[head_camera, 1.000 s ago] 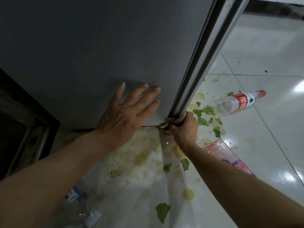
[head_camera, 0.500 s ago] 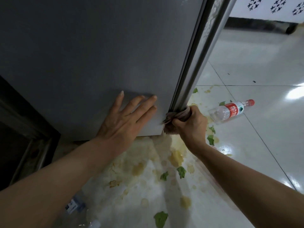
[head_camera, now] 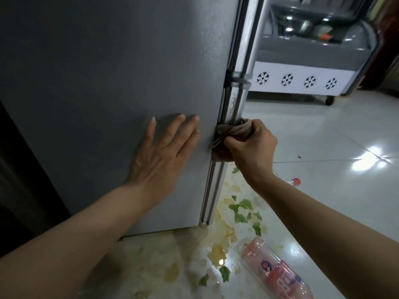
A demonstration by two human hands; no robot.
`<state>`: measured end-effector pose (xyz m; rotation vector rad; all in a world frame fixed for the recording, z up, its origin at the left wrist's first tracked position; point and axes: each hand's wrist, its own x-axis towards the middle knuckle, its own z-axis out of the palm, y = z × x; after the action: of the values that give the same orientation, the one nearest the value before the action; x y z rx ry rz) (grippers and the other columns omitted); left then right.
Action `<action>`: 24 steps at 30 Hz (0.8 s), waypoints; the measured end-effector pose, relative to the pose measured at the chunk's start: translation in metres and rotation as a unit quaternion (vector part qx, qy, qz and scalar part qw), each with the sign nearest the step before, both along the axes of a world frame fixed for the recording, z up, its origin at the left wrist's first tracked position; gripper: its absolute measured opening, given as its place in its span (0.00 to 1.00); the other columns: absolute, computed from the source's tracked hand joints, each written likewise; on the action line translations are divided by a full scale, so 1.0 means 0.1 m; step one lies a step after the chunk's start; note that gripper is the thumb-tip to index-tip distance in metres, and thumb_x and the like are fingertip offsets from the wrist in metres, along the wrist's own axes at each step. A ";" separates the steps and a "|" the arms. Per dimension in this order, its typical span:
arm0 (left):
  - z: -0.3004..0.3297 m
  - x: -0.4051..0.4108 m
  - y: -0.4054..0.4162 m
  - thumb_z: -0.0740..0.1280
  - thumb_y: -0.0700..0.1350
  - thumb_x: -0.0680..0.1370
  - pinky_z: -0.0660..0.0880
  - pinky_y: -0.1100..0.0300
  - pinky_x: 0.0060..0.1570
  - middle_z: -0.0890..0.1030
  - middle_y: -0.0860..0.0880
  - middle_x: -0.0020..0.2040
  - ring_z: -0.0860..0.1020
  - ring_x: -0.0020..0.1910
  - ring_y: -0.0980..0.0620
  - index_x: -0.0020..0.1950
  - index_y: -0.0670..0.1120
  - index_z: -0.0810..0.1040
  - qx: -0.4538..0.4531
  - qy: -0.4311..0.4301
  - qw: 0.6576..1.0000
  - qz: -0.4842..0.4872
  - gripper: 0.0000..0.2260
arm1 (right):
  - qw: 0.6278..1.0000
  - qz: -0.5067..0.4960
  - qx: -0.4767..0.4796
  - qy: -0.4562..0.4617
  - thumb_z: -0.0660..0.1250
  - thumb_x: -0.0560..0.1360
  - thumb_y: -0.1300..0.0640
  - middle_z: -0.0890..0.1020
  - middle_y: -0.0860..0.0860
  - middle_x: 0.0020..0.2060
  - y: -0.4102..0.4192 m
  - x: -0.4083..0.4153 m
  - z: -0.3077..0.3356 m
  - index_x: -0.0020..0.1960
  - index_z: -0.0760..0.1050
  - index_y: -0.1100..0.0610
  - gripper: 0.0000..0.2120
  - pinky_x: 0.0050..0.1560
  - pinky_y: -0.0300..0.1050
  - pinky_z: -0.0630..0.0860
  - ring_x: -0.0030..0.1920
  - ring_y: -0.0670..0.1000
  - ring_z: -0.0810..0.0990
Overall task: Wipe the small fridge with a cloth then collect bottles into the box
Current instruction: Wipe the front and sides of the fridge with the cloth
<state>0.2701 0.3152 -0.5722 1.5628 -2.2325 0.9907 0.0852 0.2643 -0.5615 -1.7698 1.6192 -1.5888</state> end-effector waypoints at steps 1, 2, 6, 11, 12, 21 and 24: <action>0.08 0.01 0.00 0.53 0.39 0.69 0.42 0.39 0.66 0.49 0.46 0.78 0.48 0.74 0.45 0.76 0.43 0.56 0.010 -0.005 1.000 0.015 0.33 | 1.000 -0.006 -0.005 0.000 0.74 0.65 0.58 0.80 0.49 0.38 0.00 0.01 0.11 0.47 0.76 0.58 0.13 0.43 0.49 0.81 0.39 0.49 0.79; 0.13 0.01 0.00 0.53 0.40 0.69 0.39 0.38 0.66 0.40 0.47 0.78 0.43 0.74 0.45 0.77 0.44 0.49 0.025 -0.014 0.999 0.034 0.35 | 1.000 -0.014 -0.012 -0.005 0.74 0.64 0.58 0.80 0.50 0.38 0.00 0.02 0.24 0.47 0.76 0.59 0.13 0.44 0.50 0.80 0.40 0.49 0.79; 0.20 0.03 -0.05 0.57 0.43 0.73 0.36 0.36 0.66 0.15 0.50 0.64 0.24 0.67 0.47 0.73 0.47 0.30 0.088 -0.036 0.993 0.076 0.40 | 0.996 -0.060 -0.062 -0.024 0.73 0.63 0.56 0.78 0.48 0.36 -0.03 0.07 0.74 0.45 0.75 0.57 0.13 0.44 0.47 0.78 0.39 0.50 0.77; 0.44 -0.06 0.03 0.60 0.43 0.73 0.37 0.38 0.68 0.34 0.50 0.74 0.40 0.74 0.47 0.76 0.48 0.40 0.117 0.001 0.992 0.048 0.38 | 0.998 -0.059 -0.030 0.001 0.73 0.64 0.57 0.79 0.51 0.39 0.01 0.09 0.88 0.47 0.75 0.59 0.15 0.46 0.51 0.77 0.42 0.53 0.78; 0.55 -0.06 0.06 0.60 0.42 0.72 0.39 0.39 0.69 0.41 0.48 0.76 0.46 0.74 0.47 0.76 0.48 0.45 0.107 0.015 0.994 0.030 0.37 | 0.998 -0.062 -0.026 0.005 0.73 0.64 0.57 0.79 0.51 0.39 0.02 0.08 0.89 0.47 0.75 0.59 0.14 0.45 0.50 0.77 0.42 0.53 0.78; 1.59 -0.15 0.04 0.66 0.42 0.71 0.46 0.43 0.70 0.54 0.48 0.75 0.53 0.72 0.47 0.73 0.49 0.57 -0.019 0.066 0.997 -0.021 0.33 | 0.997 -0.068 -0.018 0.026 0.74 0.62 0.57 0.78 0.49 0.37 -0.04 0.11 1.25 0.46 0.75 0.58 0.14 0.37 0.42 0.70 0.38 0.50 0.75; 1.86 -0.17 0.01 0.67 0.42 0.69 0.42 0.44 0.69 0.52 0.48 0.75 0.50 0.71 0.48 0.72 0.49 0.56 -0.056 0.061 0.996 -0.029 0.34 | 0.997 -0.066 -0.013 0.030 0.75 0.62 0.57 0.75 0.48 0.36 -0.06 0.11 1.45 0.47 0.74 0.58 0.17 0.37 0.40 0.68 0.38 0.49 0.74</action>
<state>0.2535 0.3160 -0.3860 1.4627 -2.0912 0.9592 0.0964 0.2587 -0.4165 -1.7716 1.7850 -1.6354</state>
